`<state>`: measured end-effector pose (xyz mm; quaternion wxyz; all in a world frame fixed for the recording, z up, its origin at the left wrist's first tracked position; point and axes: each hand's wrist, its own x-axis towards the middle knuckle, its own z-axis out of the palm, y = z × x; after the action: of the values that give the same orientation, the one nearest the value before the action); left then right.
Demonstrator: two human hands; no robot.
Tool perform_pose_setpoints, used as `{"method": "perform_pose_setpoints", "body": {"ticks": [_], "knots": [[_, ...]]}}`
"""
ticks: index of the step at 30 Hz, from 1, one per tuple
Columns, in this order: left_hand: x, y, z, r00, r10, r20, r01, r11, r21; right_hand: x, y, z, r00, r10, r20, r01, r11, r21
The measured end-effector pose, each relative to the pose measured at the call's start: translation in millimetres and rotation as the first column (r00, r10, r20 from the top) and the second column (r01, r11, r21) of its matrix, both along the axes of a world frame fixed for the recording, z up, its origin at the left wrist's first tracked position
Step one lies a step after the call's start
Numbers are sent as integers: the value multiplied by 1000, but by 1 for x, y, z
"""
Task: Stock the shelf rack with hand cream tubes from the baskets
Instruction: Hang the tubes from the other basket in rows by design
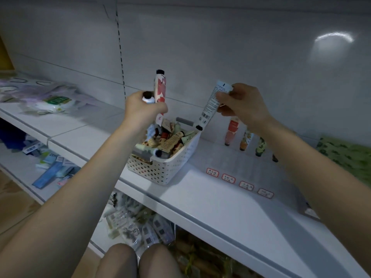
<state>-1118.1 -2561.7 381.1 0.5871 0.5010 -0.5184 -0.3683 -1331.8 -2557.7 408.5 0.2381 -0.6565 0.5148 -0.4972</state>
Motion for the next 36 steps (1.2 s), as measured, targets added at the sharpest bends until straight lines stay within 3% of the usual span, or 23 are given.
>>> {"method": "perform_pose_setpoints", "body": {"ticks": [2, 8, 15, 17, 20, 24, 31, 36], "knots": [[-11, 15, 3, 997, -75, -28, 76, 996, 40, -7, 18, 3, 1000, -3, 22, 2, 1000, 11], [-51, 55, -19, 947, -283, 151, 284, 959, 10, -16, 54, 5, 992, -122, 38, 119, 989, 86], [-85, 83, -30, 902, -286, 323, 332, 939, -94, -23, 82, 0, 978, -208, -22, 209, 977, 46], [-89, 88, -31, 899, -336, 280, 367, 928, -65, -30, 91, 1, 986, -165, -22, 167, 982, 84], [-90, 96, -32, 872, -488, 28, 488, 873, 19, -43, 100, 2, 999, -39, 11, 36, 981, 189], [-92, 102, -34, 812, -571, -125, 579, 814, 43, -51, 99, -1, 990, 34, 137, -72, 955, 288], [-96, 97, -45, 783, -616, -86, 621, 782, 50, -56, 96, -7, 966, 17, 257, -87, 962, 260], [-99, 95, -51, 836, -549, 8, 548, 835, 56, -55, 99, -11, 980, -59, 190, 23, 982, 189]]}}
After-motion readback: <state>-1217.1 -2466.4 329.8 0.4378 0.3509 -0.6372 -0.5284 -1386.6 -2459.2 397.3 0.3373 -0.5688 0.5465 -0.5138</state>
